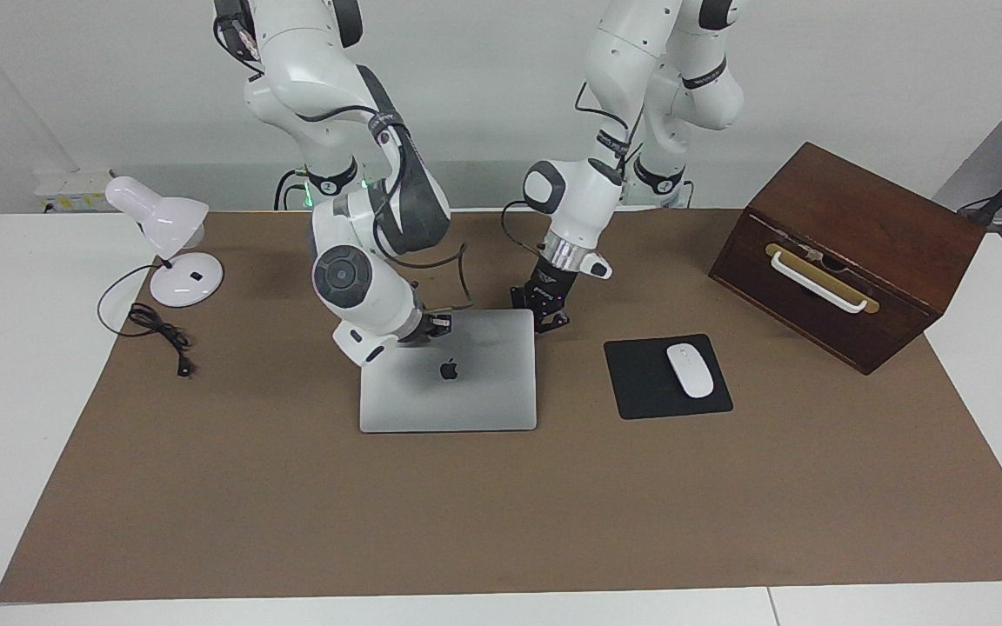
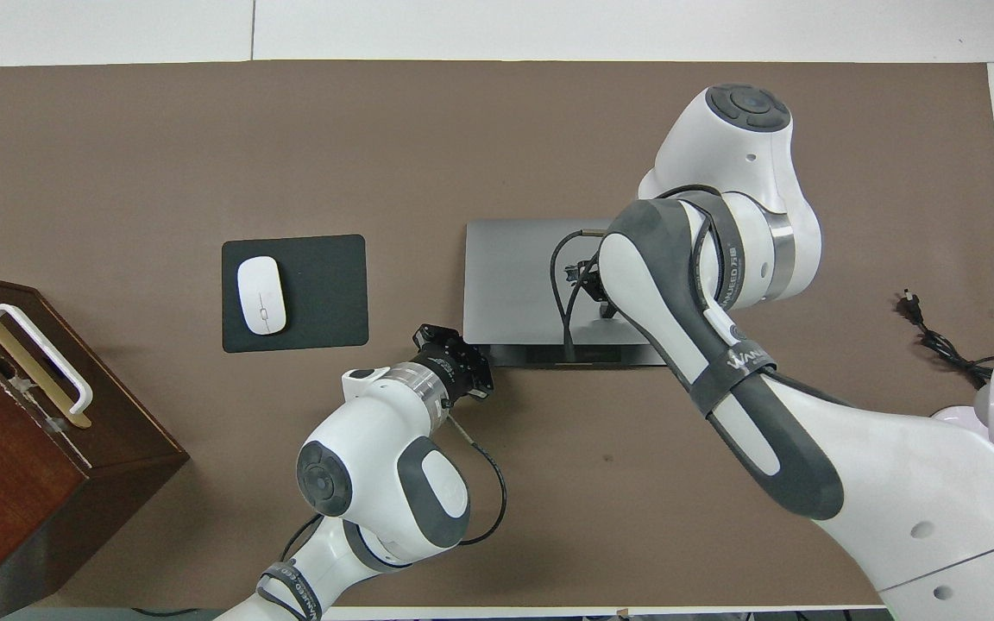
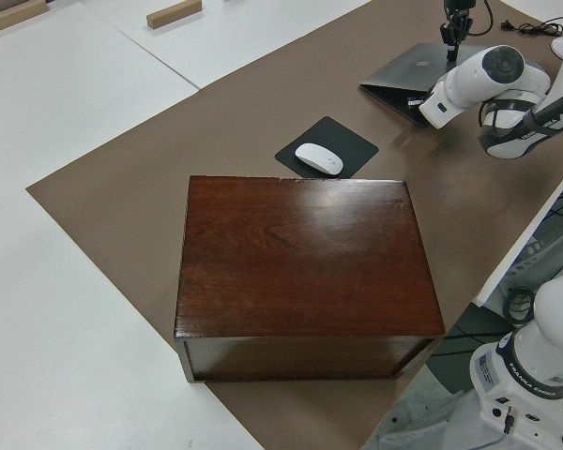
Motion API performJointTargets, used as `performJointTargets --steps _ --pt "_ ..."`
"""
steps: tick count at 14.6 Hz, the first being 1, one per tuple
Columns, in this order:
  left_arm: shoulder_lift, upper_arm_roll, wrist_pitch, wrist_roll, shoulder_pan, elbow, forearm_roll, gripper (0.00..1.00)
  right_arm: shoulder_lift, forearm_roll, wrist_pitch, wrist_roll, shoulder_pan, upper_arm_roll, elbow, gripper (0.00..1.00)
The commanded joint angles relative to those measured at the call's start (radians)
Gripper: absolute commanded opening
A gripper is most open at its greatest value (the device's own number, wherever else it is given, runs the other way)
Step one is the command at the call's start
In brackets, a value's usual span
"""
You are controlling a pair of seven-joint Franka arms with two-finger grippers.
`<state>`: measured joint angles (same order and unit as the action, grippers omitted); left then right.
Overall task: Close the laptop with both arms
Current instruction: 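Press the closed laptop lid flat with the right gripper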
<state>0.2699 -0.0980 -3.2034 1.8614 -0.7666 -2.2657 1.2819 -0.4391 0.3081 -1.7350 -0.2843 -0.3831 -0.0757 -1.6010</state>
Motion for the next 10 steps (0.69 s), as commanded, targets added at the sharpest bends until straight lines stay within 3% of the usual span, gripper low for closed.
performJointTargets --steps 1,10 --pt "0.022 0.003 -0.006 -0.028 -0.016 -0.075 0.033 0.0 0.045 0.025 -0.044 -0.019 0.001 0.002 -0.076 0.0" --pt "0.02 0.003 -0.007 -0.028 -0.025 -0.089 0.033 0.0 0.053 0.025 -0.075 -0.019 -0.002 0.002 -0.114 0.0"
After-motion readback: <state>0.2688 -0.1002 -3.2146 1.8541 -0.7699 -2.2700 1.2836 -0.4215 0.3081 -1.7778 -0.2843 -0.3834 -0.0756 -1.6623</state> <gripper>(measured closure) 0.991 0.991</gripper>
